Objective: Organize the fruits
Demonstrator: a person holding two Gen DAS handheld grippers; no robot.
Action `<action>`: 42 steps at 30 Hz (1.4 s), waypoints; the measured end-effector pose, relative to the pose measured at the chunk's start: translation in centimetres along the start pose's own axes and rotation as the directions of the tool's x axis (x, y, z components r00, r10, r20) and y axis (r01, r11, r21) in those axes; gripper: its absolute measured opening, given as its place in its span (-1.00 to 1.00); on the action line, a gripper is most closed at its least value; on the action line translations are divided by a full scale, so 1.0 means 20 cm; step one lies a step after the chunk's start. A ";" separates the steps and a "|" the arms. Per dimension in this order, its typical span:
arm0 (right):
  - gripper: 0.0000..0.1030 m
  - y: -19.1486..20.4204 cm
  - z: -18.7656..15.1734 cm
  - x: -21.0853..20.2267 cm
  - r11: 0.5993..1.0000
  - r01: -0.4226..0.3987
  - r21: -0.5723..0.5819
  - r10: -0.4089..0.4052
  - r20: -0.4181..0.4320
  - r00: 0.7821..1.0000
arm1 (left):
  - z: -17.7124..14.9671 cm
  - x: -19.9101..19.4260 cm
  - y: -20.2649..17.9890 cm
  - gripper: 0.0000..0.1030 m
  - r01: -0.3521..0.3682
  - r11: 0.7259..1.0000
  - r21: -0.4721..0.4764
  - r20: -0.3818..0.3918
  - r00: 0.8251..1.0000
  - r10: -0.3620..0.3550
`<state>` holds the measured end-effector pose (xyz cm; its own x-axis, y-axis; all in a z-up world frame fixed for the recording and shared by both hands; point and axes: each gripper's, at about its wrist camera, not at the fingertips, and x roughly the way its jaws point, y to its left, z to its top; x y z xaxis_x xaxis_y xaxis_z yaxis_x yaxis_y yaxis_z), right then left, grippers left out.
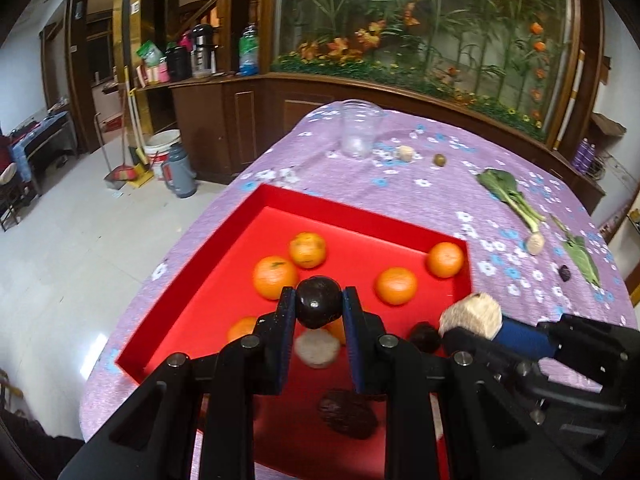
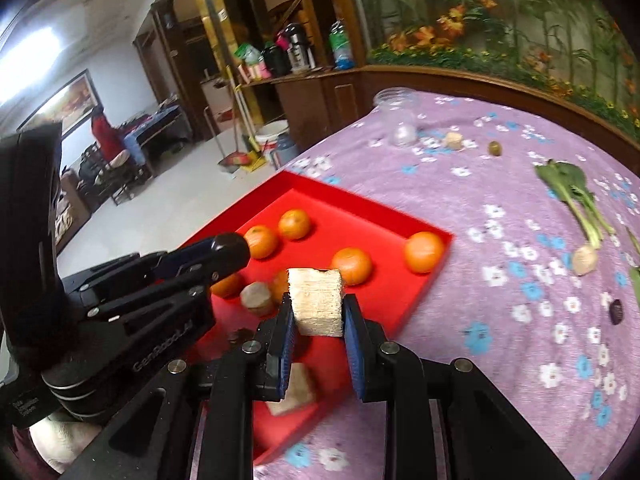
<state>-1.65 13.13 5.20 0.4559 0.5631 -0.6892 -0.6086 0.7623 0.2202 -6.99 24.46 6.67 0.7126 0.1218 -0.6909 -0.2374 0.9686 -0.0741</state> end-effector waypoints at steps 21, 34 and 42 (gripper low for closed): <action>-0.35 0.13 0.05 0.22 0.998 0.003 -0.058 -0.004 -0.018 1.000 | 0.02 0.07 0.21 0.39 -0.087 0.991 -0.100 -0.007 0.996 0.087; 0.09 0.07 -0.06 -0.05 0.991 0.131 -0.001 -0.130 0.101 0.986 | -0.02 -0.23 0.03 0.82 -0.192 0.981 -0.022 0.207 0.959 0.192; 0.27 0.06 -0.19 -0.19 0.980 0.198 0.020 -0.199 0.125 0.972 | -0.09 -0.44 -0.06 1.00 -0.273 0.959 -0.073 0.309 0.908 0.282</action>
<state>-6.69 10.66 5.45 0.6458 0.4355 -0.6271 -0.4932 0.8650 0.0928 -14.15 21.94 11.46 0.7845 0.4508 -0.4259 -0.4704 0.8800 0.0649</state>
